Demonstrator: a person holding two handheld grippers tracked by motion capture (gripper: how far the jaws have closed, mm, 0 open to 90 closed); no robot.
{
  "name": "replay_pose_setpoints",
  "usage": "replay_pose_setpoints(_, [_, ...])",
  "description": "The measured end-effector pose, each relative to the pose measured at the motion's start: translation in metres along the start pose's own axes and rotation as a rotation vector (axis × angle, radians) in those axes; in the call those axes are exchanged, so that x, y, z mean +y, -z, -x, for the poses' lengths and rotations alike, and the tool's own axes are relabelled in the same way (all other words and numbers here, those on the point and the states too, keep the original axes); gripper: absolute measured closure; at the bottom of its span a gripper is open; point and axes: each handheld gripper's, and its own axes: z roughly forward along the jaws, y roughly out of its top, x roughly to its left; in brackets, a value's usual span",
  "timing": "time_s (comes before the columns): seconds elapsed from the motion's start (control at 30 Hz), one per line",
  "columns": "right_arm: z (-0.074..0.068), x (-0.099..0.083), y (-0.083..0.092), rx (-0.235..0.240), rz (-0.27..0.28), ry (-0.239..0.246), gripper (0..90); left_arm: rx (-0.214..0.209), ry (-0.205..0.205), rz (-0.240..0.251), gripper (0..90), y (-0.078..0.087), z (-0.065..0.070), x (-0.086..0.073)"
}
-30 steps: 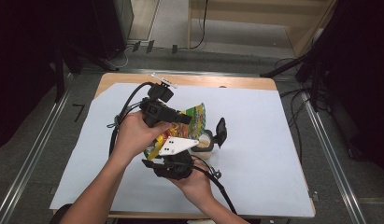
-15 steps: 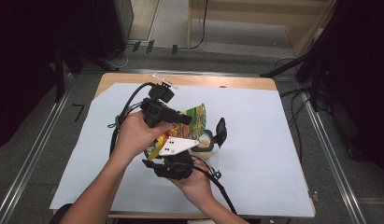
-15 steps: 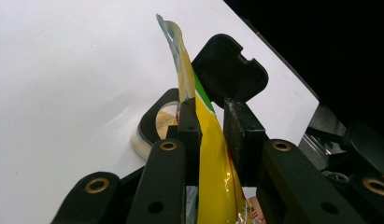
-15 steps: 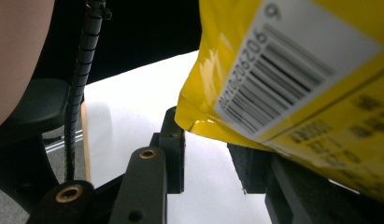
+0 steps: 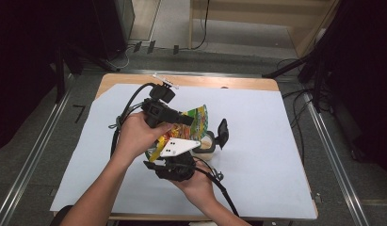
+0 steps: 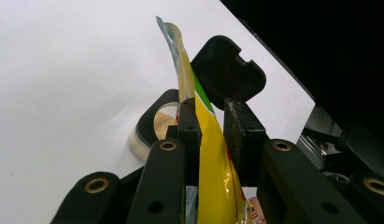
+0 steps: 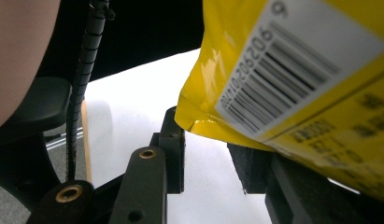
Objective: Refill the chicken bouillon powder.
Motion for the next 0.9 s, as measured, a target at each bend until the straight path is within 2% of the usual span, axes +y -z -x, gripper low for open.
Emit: replay_pose_setpoints(0.9, [0.0011,-0.002,0.0019,-0.006,-0.005,-0.024,68.7,-0.016,0.006,-0.017,77.7,-0.0056,-0.0014,0.0029])
